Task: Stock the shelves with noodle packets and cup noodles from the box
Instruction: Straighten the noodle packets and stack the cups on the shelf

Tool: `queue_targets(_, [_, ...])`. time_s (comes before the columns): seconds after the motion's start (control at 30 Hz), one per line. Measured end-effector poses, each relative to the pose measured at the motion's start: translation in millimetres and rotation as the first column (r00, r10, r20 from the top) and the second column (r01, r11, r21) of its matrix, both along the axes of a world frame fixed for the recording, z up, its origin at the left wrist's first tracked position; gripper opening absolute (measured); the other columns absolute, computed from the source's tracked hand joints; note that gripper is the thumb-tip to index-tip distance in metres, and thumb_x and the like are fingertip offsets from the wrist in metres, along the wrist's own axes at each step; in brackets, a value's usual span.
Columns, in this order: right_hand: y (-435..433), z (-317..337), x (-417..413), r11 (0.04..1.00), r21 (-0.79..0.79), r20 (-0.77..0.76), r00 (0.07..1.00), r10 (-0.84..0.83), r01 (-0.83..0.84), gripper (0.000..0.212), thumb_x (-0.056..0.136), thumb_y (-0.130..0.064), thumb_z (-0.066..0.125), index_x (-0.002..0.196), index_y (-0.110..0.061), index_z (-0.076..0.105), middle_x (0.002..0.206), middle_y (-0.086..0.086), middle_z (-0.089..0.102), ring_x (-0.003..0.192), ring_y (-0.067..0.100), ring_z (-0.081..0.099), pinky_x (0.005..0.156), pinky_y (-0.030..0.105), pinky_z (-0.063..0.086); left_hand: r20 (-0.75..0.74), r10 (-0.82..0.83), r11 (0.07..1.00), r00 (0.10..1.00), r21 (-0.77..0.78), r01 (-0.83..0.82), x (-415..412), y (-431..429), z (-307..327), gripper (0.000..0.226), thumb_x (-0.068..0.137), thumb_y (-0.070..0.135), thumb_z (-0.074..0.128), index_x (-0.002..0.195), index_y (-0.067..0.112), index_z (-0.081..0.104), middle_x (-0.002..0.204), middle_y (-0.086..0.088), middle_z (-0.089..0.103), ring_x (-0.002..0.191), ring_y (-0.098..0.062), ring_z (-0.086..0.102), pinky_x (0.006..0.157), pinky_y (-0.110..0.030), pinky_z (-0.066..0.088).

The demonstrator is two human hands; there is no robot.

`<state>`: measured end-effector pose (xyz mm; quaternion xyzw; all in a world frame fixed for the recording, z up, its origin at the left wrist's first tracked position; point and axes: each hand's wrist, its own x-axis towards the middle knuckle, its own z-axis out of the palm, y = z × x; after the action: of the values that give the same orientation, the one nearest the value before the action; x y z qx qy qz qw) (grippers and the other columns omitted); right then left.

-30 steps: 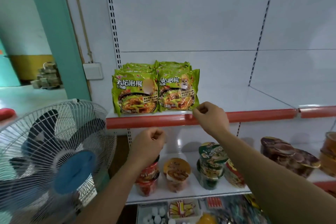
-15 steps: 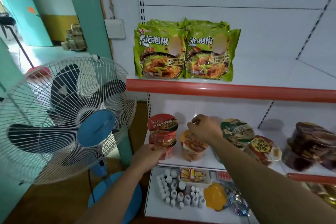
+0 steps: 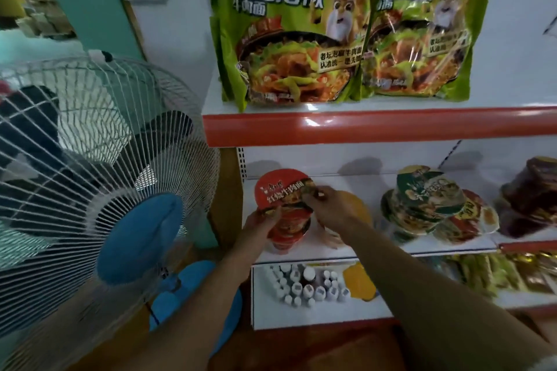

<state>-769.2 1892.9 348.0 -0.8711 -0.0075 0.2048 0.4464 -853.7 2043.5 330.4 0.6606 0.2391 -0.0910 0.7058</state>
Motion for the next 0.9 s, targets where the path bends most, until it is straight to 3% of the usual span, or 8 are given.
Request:
queue_targets(0.07, [4,-14,4,0.997,0.057,-0.047,0.998,-0.042,0.045,0.025,0.094,-0.042,0.060,0.108,-0.022,0.060,0.088,-0.001,0.064,0.079,0.019,0.058,0.081,0.041,0.051,0.002,0.020,0.999,1.000,-0.047,-0.020,4,4,-8,0.019,0.097,0.042,0.053,0.112,0.032,0.051,0.103,0.013,0.060,0.085,0.004,0.053,0.060,-0.015,0.045])
queue_targets(0.13, [7,-18,7,0.993,0.088,-0.099,0.993,-0.064,0.073,0.025,0.094,-0.041,0.061,0.109,-0.022,0.056,0.092,-0.001,0.062,0.086,0.021,0.060,0.080,0.042,0.052,0.011,0.035,0.997,0.999,-0.065,-0.035,7,5,-10,0.012,0.099,0.036,0.052,0.109,0.030,0.052,0.097,0.015,0.059,0.084,0.003,0.054,0.056,-0.013,0.047])
queue_targets(0.3, [16,-14,11,0.990,0.129,-0.152,0.988,-0.030,0.050,0.049,0.095,-0.040,0.060,0.137,-0.019,0.046,0.122,0.008,0.058,0.110,0.028,0.059,0.086,0.041,0.054,0.026,0.112,0.991,0.993,-0.074,-0.110,16,13,-16,0.015,0.098,0.035,0.053,0.111,0.030,0.056,0.100,0.015,0.062,0.092,-0.001,0.057,0.073,-0.018,0.042])
queue_targets(0.47, [8,-24,14,0.990,0.142,-0.131,0.991,0.010,0.009,0.060,0.090,-0.046,0.063,0.141,-0.020,0.043,0.126,0.007,0.060,0.110,0.026,0.060,0.092,0.046,0.053,-0.056,0.309,0.943,0.949,-0.110,-0.313,5,8,-54,0.052,0.098,0.057,0.042,0.140,0.027,0.047,0.146,0.001,0.047,0.134,-0.018,0.043,0.112,-0.039,0.034])
queue_targets(0.57, [6,-29,17,0.984,0.180,-0.142,0.989,0.032,-0.006,0.059,0.092,-0.044,0.062,0.142,-0.020,0.042,0.122,0.003,0.057,0.107,0.022,0.056,0.092,0.041,0.053,-0.090,0.227,0.971,0.970,0.092,-0.218,1,-5,-68,0.031,0.085,0.055,0.054,0.109,0.035,0.055,0.123,0.007,0.058,0.115,-0.018,0.052,0.105,-0.043,0.039])
queue_targets(0.63, [5,-31,18,0.980,0.199,-0.140,0.989,0.042,-0.013,0.060,0.093,-0.045,0.061,0.143,-0.019,0.041,0.120,0.003,0.055,0.108,0.023,0.055,0.096,0.043,0.052,-0.065,0.233,0.963,0.970,0.157,-0.220,6,-13,-76,0.013,0.094,0.050,0.053,0.096,0.037,0.054,0.105,0.015,0.059,0.107,-0.015,0.054,0.101,-0.044,0.042])
queue_targets(0.8, [0,-38,16,0.971,0.239,-0.174,0.983,0.059,-0.016,0.062,0.093,-0.048,0.060,0.145,-0.021,0.039,0.130,0.005,0.055,0.113,0.022,0.055,0.092,0.038,0.052,-0.038,0.390,0.909,0.920,0.176,-0.378,19,-17,-93,0.026,0.099,0.026,0.051,0.125,0.024,0.054,0.117,-0.002,0.061,0.090,-0.016,0.058,0.082,-0.035,0.046])
queue_targets(0.9, [-1,-37,17,0.975,0.220,-0.162,0.986,0.048,-0.011,0.060,0.091,-0.048,0.063,0.141,-0.020,0.044,0.130,0.004,0.057,0.113,0.022,0.057,0.092,0.038,0.054,-0.075,0.382,0.918,0.921,0.149,-0.368,23,-6,-105,0.036,0.092,0.020,0.054,0.127,0.025,0.057,0.127,-0.010,0.062,0.115,-0.030,0.059,0.098,-0.040,0.048])
